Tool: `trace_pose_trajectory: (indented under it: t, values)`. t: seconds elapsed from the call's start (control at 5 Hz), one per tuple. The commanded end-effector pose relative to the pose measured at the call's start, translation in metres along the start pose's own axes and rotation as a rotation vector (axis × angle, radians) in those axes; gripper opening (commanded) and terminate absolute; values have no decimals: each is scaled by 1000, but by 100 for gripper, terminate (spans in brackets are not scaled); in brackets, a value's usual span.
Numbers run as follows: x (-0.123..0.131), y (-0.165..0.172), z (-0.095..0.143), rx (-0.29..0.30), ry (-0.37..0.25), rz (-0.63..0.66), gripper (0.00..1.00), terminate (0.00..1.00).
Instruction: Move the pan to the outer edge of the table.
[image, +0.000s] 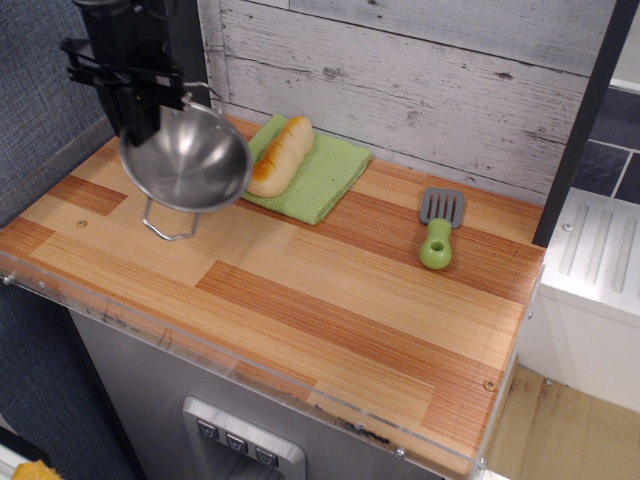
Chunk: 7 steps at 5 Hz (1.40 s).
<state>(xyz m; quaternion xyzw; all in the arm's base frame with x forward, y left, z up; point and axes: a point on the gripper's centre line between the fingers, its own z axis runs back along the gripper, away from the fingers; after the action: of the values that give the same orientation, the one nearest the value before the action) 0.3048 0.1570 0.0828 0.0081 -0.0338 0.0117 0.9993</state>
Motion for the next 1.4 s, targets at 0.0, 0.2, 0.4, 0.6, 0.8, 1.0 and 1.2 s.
trace_pose_trajectory:
  t: [0.0, 0.2, 0.4, 0.6, 0.8, 1.0, 1.2]
  values:
    - [-16, 22, 1, 46, -4, -64, 0, 0]
    - [-24, 33, -8, 69, 15, -80, 0, 0]
    - [-33, 47, -19, 80, 47, -79, 0, 0]
    - [-37, 52, -24, 73, 55, -68, 0, 0]
    - [-37, 58, -25, 75, 58, -59, 0, 0]
    - [-39, 65, -26, 74, 58, -35, 0, 0]
    - [-40, 67, -26, 70, 58, -16, 100, 0]
